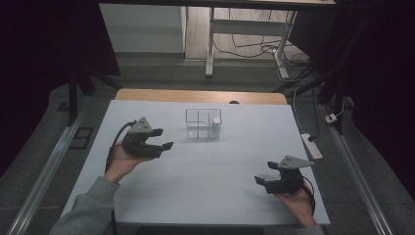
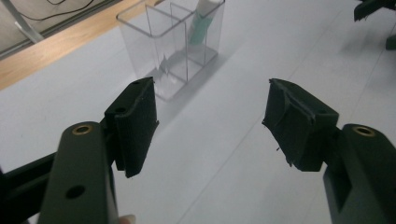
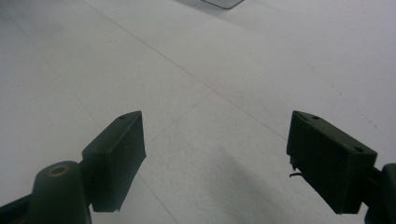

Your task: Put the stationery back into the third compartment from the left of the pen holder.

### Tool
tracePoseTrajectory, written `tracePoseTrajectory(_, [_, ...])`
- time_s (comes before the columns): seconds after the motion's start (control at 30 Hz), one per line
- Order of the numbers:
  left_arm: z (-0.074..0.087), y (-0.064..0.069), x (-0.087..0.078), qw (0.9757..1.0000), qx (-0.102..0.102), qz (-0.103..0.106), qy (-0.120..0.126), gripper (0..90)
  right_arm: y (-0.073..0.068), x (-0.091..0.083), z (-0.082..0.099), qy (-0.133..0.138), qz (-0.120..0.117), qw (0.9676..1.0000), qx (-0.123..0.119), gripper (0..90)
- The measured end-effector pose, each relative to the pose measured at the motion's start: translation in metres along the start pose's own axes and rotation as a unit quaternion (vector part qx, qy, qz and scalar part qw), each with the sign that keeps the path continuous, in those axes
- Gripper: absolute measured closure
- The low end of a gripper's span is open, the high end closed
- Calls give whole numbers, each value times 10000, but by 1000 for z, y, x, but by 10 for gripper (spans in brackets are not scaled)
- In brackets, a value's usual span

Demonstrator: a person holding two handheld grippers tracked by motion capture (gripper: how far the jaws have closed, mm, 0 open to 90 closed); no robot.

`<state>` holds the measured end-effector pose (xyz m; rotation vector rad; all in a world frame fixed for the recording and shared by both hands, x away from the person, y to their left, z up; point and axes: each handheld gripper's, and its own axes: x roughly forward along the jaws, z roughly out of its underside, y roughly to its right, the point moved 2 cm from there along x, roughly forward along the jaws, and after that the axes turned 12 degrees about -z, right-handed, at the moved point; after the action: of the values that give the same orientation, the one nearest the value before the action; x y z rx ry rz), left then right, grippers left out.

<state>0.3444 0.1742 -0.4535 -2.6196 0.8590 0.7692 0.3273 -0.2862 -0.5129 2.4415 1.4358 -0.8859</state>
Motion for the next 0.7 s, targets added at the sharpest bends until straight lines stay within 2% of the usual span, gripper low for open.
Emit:
tracePoseTrajectory(0.2, [22,0,-12,9999,-147,-2,-17,335,1,-2,1,22,47,10000,10,189])
tracePoseTrajectory(0.43, [51,2,-20,9998,-106,-133,-144,332,2,-4,0,53,57,10000,6,189])
tracePoseTrajectory(0.6, [71,1,-24,9993,-302,-134,-151,329,3,-5,1,64,81,9999,15,190])
tracePoseTrajectory(0.7, [82,1,-26,9992,-301,-185,-194,330,3,-5,1,61,88,9999,13,190])
